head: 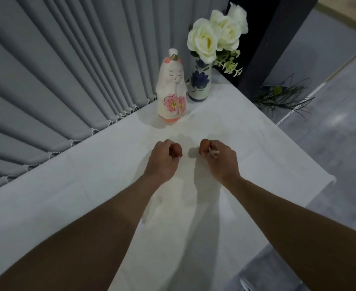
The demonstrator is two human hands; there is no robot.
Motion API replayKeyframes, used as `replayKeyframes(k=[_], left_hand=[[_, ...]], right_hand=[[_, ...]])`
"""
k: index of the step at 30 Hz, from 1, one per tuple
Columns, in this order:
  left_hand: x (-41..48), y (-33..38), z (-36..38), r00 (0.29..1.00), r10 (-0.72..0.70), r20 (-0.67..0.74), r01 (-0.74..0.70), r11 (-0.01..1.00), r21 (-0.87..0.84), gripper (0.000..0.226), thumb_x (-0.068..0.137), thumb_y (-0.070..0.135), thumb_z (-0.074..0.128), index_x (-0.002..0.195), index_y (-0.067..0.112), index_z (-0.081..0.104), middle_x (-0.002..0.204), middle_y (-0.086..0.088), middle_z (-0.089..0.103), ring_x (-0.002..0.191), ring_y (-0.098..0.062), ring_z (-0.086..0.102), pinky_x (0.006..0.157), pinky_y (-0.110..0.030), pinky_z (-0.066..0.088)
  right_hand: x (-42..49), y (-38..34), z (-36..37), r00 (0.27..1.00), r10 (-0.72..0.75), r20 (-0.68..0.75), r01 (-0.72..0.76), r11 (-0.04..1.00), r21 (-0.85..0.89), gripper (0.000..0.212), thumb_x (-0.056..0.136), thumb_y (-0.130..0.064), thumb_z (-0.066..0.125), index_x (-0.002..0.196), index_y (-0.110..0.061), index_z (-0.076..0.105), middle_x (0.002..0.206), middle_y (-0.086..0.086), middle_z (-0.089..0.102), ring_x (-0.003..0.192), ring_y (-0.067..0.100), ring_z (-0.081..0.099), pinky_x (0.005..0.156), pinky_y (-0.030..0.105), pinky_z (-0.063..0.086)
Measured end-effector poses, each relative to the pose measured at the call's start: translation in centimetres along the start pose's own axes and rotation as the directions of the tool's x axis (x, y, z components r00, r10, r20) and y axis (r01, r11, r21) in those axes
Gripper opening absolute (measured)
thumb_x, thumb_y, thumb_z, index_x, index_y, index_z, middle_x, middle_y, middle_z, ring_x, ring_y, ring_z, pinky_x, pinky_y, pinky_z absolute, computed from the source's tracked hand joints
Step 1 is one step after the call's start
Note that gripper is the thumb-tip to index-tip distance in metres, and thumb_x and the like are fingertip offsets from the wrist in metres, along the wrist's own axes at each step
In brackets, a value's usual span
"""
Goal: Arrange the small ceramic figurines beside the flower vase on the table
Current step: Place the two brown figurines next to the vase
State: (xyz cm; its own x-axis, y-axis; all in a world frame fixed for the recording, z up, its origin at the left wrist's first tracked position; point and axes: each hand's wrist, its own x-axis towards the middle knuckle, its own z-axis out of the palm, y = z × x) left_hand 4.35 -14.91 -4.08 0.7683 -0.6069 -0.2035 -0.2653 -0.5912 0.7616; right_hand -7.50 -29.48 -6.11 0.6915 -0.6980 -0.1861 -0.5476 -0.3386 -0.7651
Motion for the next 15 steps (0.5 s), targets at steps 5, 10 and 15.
replayKeyframes(k=[5, 10, 15], left_hand=[[5.4, 2.9, 3.3, 1.000, -0.012, 0.007, 0.012, 0.998, -0.068, 0.026, 0.084, -0.005, 0.061, 0.079, 0.020, 0.061, 0.093, -0.001, 0.071, 0.086, -0.016, 0.068, 0.084, -0.033, 0.058], [10.3, 4.5, 6.7, 1.000, -0.030, -0.001, 0.030, 0.999, -0.042, 0.014, 0.088, 0.004, 0.063, 0.096, 0.015, 0.066, 0.104, -0.005, 0.066, 0.093, -0.021, 0.066, 0.089, -0.038, 0.056], [13.0, 5.7, 8.1, 0.997, -0.045, -0.064, 0.042, 0.998, -0.039, 0.019, 0.092, 0.006, 0.064, 0.111, 0.010, 0.064, 0.113, -0.007, 0.054, 0.103, -0.026, 0.063, 0.099, -0.040, 0.052]], right_hand=[[5.4, 0.9, -2.2, 0.995, 0.038, -0.094, -0.035, 0.999, 0.034, 0.016, 0.094, -0.012, 0.057, 0.088, -0.020, 0.069, 0.098, -0.007, 0.074, 0.090, 0.014, 0.064, 0.069, 0.003, 0.040], [10.0, 1.7, -3.0, 0.991, 0.028, -0.129, -0.021, 0.998, 0.053, 0.017, 0.095, -0.011, 0.057, 0.099, -0.018, 0.071, 0.105, -0.002, 0.074, 0.098, 0.020, 0.067, 0.087, 0.028, 0.053], [11.9, 2.2, -2.9, 0.984, -0.009, -0.179, 0.027, 0.995, 0.100, 0.017, 0.095, -0.006, 0.056, 0.100, -0.016, 0.069, 0.101, -0.004, 0.074, 0.094, 0.016, 0.065, 0.081, 0.013, 0.049]])
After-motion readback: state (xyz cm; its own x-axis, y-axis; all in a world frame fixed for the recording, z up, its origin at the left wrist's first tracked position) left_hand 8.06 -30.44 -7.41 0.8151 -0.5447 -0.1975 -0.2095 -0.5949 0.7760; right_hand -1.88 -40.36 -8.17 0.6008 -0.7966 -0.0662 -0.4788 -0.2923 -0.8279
